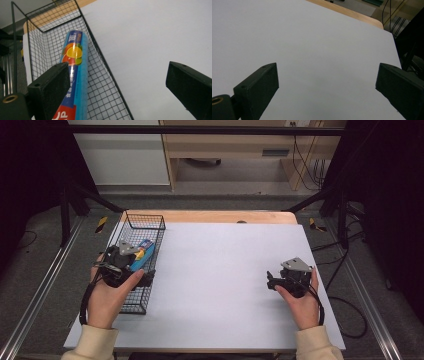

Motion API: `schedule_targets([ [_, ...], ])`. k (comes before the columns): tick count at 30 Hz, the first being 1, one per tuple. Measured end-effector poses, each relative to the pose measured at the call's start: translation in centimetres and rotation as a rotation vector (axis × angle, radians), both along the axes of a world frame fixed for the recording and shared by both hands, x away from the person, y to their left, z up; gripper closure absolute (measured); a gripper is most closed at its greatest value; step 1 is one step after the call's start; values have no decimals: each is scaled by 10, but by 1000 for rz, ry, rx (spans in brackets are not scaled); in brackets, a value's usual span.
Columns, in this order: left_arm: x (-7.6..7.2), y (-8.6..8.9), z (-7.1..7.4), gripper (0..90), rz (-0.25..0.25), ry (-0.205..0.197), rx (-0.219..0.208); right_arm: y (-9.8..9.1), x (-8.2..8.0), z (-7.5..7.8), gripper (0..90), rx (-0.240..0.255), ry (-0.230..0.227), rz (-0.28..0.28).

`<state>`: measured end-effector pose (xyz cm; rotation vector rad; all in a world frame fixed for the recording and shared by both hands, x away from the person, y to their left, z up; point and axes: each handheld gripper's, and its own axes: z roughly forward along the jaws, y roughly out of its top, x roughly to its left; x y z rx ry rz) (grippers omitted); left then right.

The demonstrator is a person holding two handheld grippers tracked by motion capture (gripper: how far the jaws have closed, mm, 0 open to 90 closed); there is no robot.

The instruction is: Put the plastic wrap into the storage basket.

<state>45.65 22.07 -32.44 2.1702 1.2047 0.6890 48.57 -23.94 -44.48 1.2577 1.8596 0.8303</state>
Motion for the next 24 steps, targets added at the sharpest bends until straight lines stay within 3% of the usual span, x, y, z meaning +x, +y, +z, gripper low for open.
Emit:
schedule_targets([
  [7,-1,-19,-1,52,-68,-30,5,0,-1,2,45,5,-11,0],
  [14,-2,-33,-1,49,-115,-109,0,-2,-6,5,40,7,-33,15],
  [24,-6,-60,-1,48,-204,-173,-26,-7,-16,7,38,20,-42,10],
])
